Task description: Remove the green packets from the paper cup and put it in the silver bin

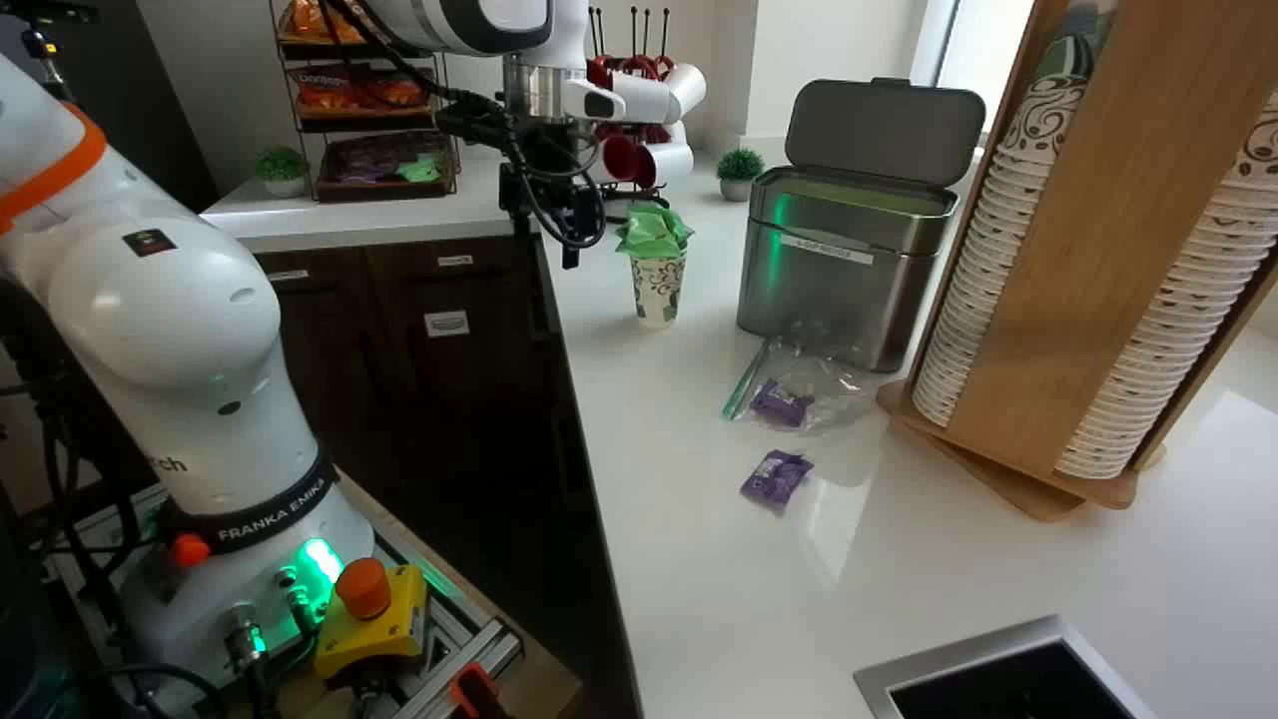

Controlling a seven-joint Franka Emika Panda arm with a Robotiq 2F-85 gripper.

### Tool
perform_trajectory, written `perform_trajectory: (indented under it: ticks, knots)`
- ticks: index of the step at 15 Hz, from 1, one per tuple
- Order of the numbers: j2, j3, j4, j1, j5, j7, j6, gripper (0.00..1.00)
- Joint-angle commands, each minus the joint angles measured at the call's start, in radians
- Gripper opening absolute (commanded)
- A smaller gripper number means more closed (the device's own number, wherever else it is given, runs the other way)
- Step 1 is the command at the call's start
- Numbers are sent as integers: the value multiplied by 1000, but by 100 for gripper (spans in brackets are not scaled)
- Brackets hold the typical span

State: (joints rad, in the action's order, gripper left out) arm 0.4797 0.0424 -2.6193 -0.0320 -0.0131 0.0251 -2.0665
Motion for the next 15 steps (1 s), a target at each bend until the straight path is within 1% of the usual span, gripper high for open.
perform_trajectory:
  ticks: [1,8,10,11,13,15]
  knots:
    - [0,-1,1,-2,1,1,2,100]
    - [-2,-4,12,0,0,1,3,100]
    - [-1,5,47,21,51,17,14,100]
    - [13,16,54,42,81,60,5,100]
    - [34,28,54,64,143,106,-48,100]
    - [46,23,45,70,171,115,-148,100]
